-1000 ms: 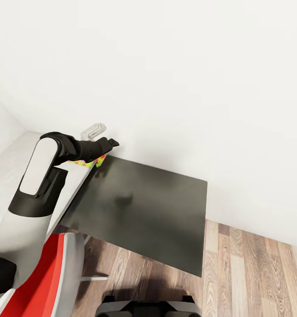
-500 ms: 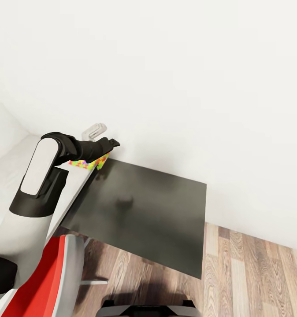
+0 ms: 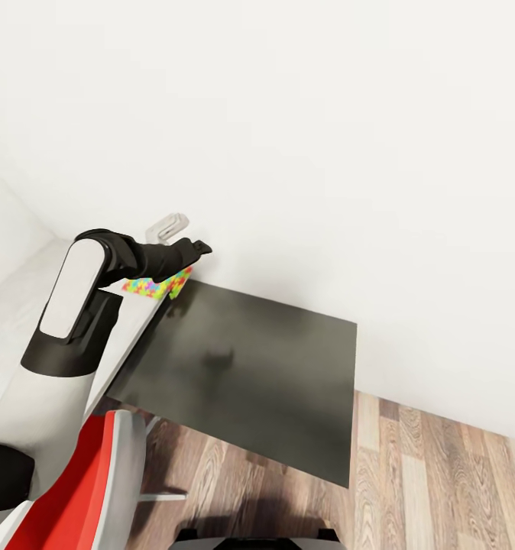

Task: Put all the toys in the child's room - the three board games (two on the bed and one on the table), the two jigsaw puzzles on the table, and the tennis ball on the table - inside the toy box on the table in the child's room.

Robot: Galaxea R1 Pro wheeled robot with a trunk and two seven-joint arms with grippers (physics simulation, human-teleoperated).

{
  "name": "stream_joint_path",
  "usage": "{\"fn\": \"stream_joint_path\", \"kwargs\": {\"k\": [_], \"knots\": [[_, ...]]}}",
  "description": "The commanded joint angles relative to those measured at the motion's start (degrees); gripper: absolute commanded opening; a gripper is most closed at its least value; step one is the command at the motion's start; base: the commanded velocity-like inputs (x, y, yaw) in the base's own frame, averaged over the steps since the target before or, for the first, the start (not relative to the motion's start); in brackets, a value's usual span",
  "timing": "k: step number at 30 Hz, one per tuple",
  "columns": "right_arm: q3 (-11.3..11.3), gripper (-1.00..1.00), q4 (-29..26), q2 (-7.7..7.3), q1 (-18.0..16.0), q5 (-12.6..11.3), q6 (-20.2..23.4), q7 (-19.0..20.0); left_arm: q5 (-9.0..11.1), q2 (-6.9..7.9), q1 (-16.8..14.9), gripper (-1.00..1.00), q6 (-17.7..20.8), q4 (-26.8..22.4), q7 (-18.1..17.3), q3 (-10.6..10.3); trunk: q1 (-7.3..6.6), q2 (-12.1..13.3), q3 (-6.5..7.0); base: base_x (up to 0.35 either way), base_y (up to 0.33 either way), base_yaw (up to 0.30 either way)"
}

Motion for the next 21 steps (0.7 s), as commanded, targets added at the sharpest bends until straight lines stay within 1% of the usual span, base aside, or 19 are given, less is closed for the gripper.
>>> {"fn": "stream_joint_path", "kwargs": {"k": [1,12,21], "knots": [[0.48,1.0,-0.11,-0.04,-0.01,-0.34,-0.34,0.02,0.4,-0.06,-0.08,1.0,0.23,-0.04,0.54,-0.05,0.04,-0.09,0.01,0.0,0.0,0.0],[0.4,1.0,-0.15,-0.44,-0.06,-0.47,-0.19,0.49,0.35,-0.39,-0.08,1.0,0.23,-0.04,0.54,-0.06,0.04,-0.09,1.05,0.0,0.0,0.0],[0.34,1.0,-0.16,-0.47,-0.33,-0.6,0.19,0.73,0.34,-0.49,-0.08,1.0,0.23,-0.04,0.52,-0.12,0.04,-0.09,1.9,0.0,0.0,0.0]]}}
